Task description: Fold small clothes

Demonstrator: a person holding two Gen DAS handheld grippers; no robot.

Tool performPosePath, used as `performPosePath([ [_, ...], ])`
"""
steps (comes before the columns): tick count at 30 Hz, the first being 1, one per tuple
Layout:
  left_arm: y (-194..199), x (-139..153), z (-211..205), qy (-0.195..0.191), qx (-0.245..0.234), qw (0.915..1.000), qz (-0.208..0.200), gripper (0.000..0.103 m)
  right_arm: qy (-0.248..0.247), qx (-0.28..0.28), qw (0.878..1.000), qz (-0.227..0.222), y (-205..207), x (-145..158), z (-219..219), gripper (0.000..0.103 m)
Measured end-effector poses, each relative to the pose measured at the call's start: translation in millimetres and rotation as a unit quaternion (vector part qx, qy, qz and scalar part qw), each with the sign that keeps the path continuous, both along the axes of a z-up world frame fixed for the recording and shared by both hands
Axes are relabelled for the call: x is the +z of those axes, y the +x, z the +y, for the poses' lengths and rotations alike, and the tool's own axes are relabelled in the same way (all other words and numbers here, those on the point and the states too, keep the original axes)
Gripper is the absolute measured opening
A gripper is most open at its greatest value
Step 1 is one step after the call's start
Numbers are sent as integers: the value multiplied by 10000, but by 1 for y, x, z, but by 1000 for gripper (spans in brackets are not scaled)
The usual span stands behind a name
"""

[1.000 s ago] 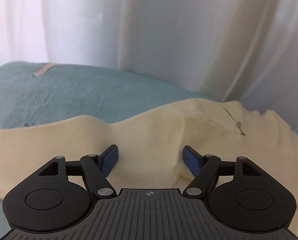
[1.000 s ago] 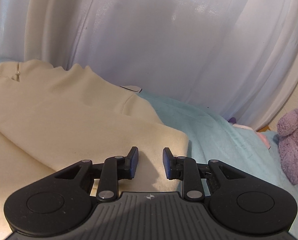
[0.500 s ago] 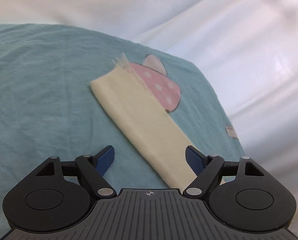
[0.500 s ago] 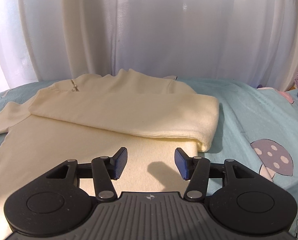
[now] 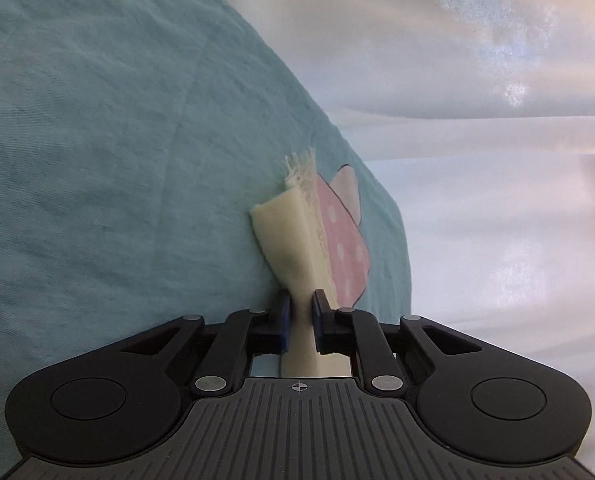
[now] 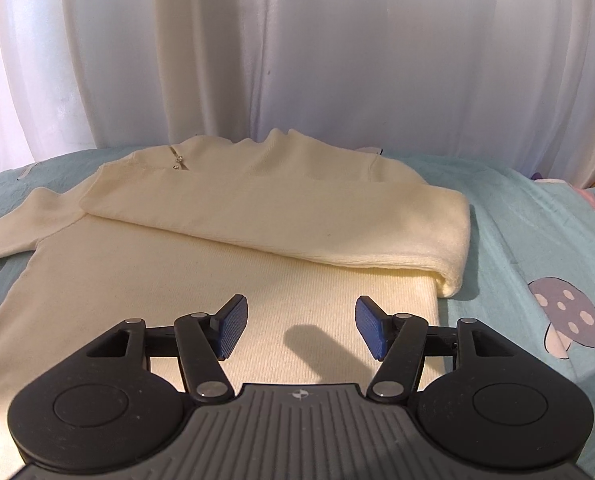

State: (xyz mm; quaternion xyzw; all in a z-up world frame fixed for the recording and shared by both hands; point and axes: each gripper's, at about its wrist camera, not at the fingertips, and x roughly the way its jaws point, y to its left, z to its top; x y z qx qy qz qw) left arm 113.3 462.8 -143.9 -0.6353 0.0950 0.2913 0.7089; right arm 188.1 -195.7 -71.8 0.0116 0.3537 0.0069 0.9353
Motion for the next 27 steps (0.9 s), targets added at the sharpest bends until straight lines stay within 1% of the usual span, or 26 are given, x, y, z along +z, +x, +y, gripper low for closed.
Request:
performPosePath([
  [2,1,6,-4,224,-53,9996,149,13,25,-55,10000,-15,1,0,-2,60],
  [5,5,26,-21,859,-256,9956,270,12,59,-116,9999,-54,0,1,-4,60],
  [6,9,35,-29,1103,-393,9929,209,12,73,-132,9999,-69,0,1,-5,60],
  [7,14,45,-39,1350,-564,9892,123,12,91,-141,9998,-82,0,2,-5,60],
  [9,28,72,-73,1931,-1095,9750,-78,12,149,-157,9997,-121,-1,2,-6,60],
  [10,37,84,-96,2211,-1487,9636,-212,12,190,-156,9996,-141,-1,3,-7,60],
  [11,46,95,-121,2458,-1877,9504,-332,12,270,-124,9994,-179,-1,4,-7,60],
  [13,60,111,-175,2901,-2717,9155,-629,12,402,-55,9989,-228,0,5,-7,60],
  [14,66,114,-213,3089,-3295,8883,-837,15,490,-5,9986,-221,1,6,-6,60],
  [15,72,112,-240,3093,-3698,8708,-964,26,575,35,9981,-203,3,5,-6,60],
  [16,76,105,-265,2998,-4017,8589,-1051,35,716,71,9973,-150,6,5,-6,60],
  [17,80,94,-288,2882,-4255,8516,-1036,49,889,115,9959,-91,9,5,-6,60],
  [18,82,83,-306,2751,-4356,8525,-887,50,1071,175,9941,-48,13,5,-7,60],
  [19,83,71,-319,2568,-4410,8574,-666,45,1376,272,9901,36,19,4,-7,60],
  [20,82,62,-327,2441,-4447,8605,-477,44,1631,348,9859,142,25,2,-7,60],
  [21,80,55,-331,2419,-4407,8640,-270,44,1870,419,9811,254,32,0,-7,60],
  [22,75,50,-335,2518,-4323,8659,-63,45,2225,532,9726,424,41,-4,-6,59],
  [24,70,45,-334,2797,-4194,8632,279,46,2670,634,9593,671,57,-13,0,57],
  [25,69,44,-331,2941,-4141,8603,436,47,2793,662,9549,761,65,-18,6,53],
  [26,68,42,-327,3001,-4149,8577,470,46,2871,677,9519,828,72,-22,11,50],
  [27,66,43,-324,3014,-4171,8563,441,49,2934,677,9495,882,79,-26,16,44],
])
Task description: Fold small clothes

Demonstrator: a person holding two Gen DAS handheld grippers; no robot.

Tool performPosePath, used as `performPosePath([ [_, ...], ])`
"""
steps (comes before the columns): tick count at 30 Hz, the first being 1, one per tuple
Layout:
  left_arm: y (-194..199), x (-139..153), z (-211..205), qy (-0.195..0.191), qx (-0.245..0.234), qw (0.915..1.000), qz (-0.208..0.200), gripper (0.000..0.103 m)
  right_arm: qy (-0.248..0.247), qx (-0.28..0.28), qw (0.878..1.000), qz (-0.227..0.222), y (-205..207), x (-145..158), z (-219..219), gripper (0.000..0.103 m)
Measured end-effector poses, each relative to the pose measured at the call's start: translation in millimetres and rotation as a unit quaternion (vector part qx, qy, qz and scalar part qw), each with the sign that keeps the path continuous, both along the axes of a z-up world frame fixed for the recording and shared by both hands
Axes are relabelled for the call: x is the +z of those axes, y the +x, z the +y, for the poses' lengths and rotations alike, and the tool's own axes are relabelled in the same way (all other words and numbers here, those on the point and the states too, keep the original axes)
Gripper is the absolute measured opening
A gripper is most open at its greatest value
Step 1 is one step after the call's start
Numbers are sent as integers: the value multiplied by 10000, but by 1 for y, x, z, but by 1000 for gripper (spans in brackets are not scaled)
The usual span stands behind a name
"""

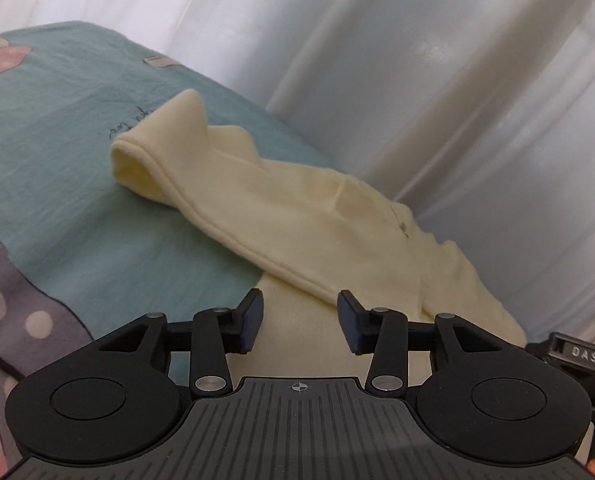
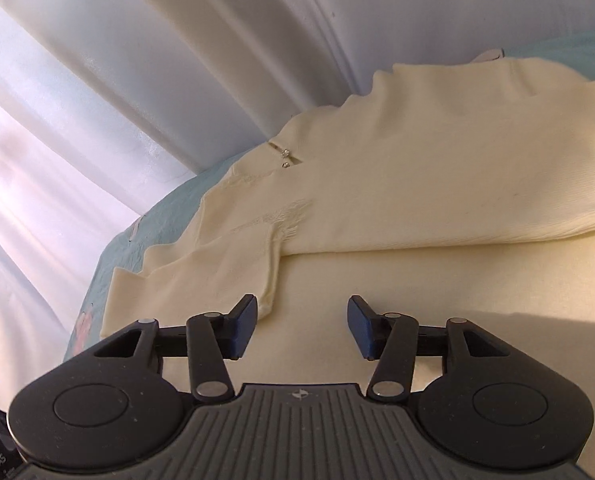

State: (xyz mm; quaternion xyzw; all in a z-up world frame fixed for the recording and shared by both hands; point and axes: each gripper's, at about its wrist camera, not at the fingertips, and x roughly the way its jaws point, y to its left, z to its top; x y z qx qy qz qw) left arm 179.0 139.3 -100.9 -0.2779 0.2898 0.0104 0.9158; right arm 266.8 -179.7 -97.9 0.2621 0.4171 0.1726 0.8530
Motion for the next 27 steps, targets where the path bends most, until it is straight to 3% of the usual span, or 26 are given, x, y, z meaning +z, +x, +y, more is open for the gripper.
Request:
performPosePath([
  [2,-3,3,10,88,204,9997,31,58,172,-10,9999,13,12,-3,10,44],
  [8,-6,3,30,154,384,9991,106,57,26,116,9999,32,37,-1,46,44],
  [9,-5,2,32,144,380,9990,158,55,-60,142,9999,7,38,0,52,40],
  [12,-4,-1,37,81,454,9987,218,54,-447,446,9980,-86,42,4,71,4],
  [15,-2,1,38,125,455,9986,222,54,-1118,549,9901,-641,32,21,78,3],
  [17,2,4,37,207,431,9986,214,53,-1478,315,9816,-1169,24,40,67,3],
  [20,11,9,33,381,363,9984,194,53,-2091,-509,9643,-1546,13,56,31,3],
  [22,17,12,29,511,251,9982,165,53,-2404,-911,9555,-1447,14,54,4,3],
  [27,36,9,13,802,-16,9964,256,54,-2156,-1548,9618,-665,25,28,-60,4],
])
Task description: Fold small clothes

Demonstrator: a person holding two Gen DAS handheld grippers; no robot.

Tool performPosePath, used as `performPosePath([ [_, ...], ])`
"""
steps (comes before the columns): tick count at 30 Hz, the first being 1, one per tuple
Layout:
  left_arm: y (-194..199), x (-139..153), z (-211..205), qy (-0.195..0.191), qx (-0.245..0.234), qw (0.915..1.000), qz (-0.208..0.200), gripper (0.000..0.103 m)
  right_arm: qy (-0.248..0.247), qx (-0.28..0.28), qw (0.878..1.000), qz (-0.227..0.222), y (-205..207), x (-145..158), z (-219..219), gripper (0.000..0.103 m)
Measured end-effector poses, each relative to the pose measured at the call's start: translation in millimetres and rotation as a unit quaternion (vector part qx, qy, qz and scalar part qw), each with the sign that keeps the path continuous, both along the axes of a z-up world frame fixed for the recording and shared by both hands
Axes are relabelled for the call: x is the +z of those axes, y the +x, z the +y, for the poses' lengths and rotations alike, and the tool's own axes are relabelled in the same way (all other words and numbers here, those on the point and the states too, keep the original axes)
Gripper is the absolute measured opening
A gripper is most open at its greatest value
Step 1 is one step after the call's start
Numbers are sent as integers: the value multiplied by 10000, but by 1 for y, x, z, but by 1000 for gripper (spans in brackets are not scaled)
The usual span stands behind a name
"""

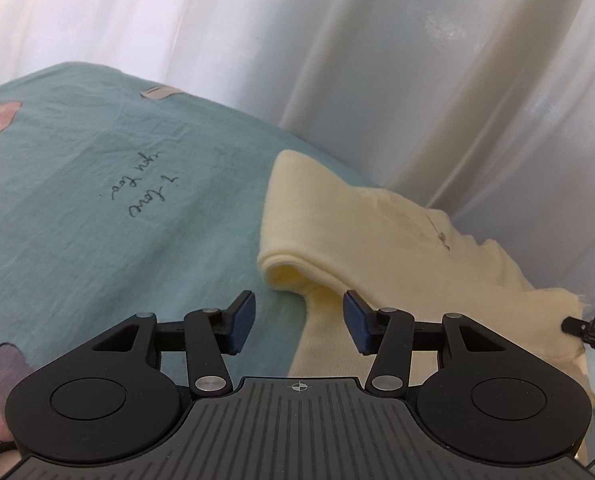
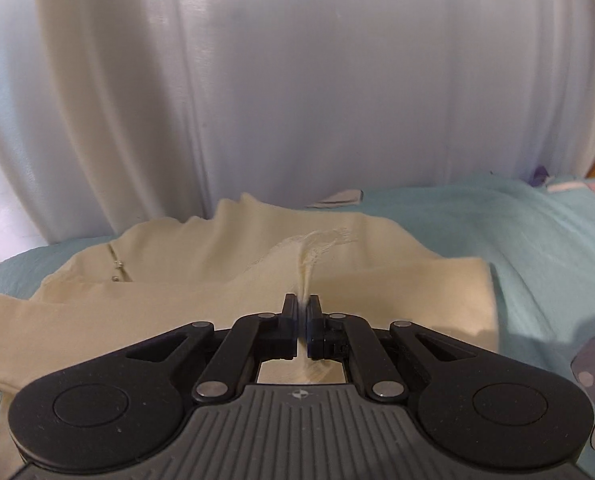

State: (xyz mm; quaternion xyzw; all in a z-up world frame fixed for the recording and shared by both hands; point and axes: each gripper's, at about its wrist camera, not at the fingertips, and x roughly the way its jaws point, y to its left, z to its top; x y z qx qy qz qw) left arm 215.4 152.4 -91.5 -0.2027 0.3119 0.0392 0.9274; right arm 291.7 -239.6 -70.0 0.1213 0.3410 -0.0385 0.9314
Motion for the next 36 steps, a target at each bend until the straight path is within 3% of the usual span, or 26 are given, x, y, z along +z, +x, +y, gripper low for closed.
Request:
performPosePath([
  [3,5,-1,-4,3,-65,10000,27,54,137,35,9999,-10,-2,-4,-9,3],
  [5,8,0,-7,75,-56,10000,21,54,-535,139,9981,-258,-9,1,2,3],
  [7,11,3,-8,138,-49,9999,-6,56,-1490,83,9871,-573,-15,5,17,3],
  [9,14,5,-9,162,-55,9998,-43,56,-1803,0,9817,-607,-14,5,15,3],
  [13,23,9,-15,250,-107,9996,-48,56,-1287,-94,9912,-300,-10,0,-8,3],
  [18,29,13,-22,435,-208,9988,-117,55,-1576,4,9868,-371,-14,-4,-5,3],
  [22,41,10,-27,602,-265,9978,76,55,-2124,-42,9768,-286,-5,-14,0,3],
  [27,52,6,-36,792,-327,9958,315,56,-1831,22,9831,70,2,-24,-12,5],
  [31,58,2,-41,949,-375,9936,486,56,-1833,-339,9825,24,-6,-14,-16,16],
  [32,59,1,-42,978,-382,9931,519,56,-1699,-419,9846,-47,-9,-11,-17,16],
  [34,60,0,-42,979,-381,9930,535,56,-1299,-534,9898,-228,-21,-2,-21,31],
  [36,61,0,-42,969,-377,9931,541,57,-920,-649,9929,-378,-30,5,-23,37],
])
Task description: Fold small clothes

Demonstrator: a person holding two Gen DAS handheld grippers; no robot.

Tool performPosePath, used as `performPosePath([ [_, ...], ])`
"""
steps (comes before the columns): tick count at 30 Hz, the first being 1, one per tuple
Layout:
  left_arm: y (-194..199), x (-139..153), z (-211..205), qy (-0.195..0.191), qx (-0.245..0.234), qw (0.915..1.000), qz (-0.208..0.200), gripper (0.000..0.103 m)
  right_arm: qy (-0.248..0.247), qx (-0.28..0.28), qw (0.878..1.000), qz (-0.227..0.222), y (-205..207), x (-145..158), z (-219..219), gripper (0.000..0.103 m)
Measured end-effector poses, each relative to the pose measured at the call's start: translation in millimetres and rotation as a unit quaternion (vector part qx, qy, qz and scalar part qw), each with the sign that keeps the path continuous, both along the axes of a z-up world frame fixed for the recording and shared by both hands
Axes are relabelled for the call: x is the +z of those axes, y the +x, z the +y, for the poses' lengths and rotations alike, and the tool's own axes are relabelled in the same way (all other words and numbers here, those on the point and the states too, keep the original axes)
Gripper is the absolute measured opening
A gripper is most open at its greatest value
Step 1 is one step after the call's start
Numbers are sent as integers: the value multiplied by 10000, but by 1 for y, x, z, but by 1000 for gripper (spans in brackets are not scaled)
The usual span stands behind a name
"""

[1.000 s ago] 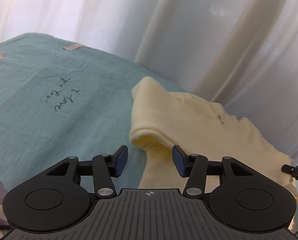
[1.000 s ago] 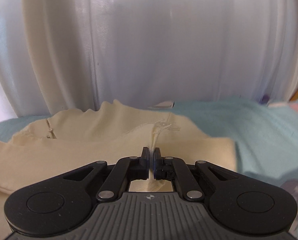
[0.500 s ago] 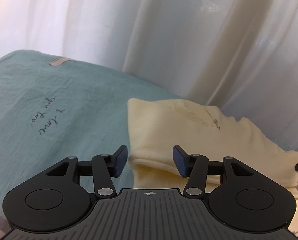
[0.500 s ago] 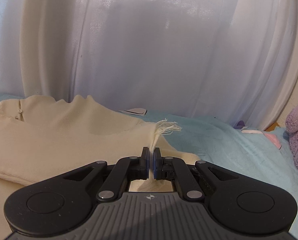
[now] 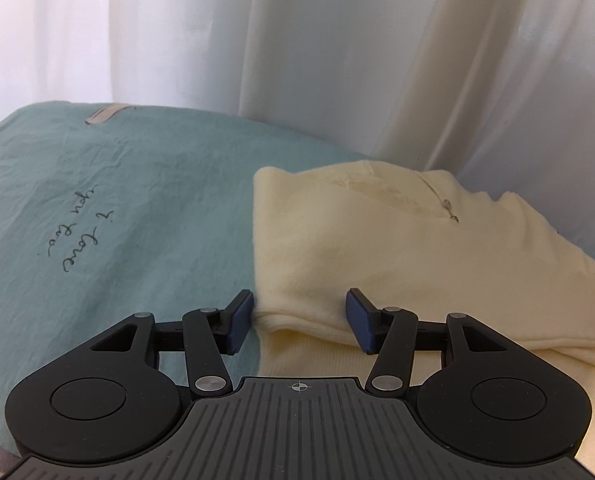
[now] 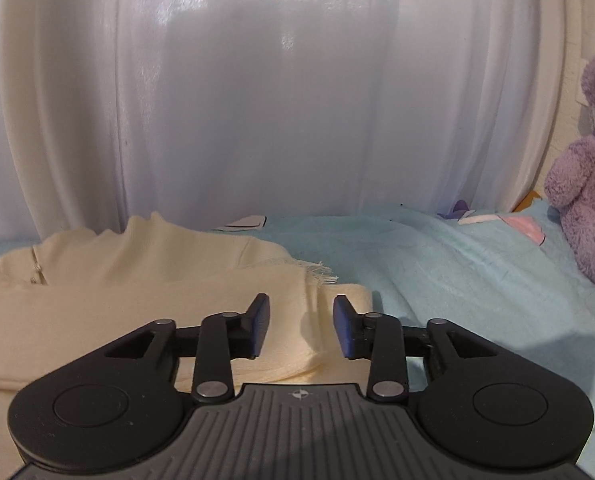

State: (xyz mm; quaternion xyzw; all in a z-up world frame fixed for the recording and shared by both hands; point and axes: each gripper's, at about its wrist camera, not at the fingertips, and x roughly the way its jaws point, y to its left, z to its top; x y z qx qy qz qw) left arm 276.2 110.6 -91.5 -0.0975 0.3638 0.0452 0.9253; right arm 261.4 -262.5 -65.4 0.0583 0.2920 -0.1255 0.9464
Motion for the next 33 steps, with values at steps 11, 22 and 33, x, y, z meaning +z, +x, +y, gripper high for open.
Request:
performPosePath([
  [11,-30,28,5,-619,-175,9973,-355,56,3641,0,9308,310,-9,-44,-31,34],
  [22,-20,8,-11,-1613,-687,9845,66,57,4211,-97,9069,-81,-5,-50,-39,6],
  [33,-11,6,-7,-1293,-748,9887,149,57,4165,-456,9070,428,-47,-48,-42,39],
])
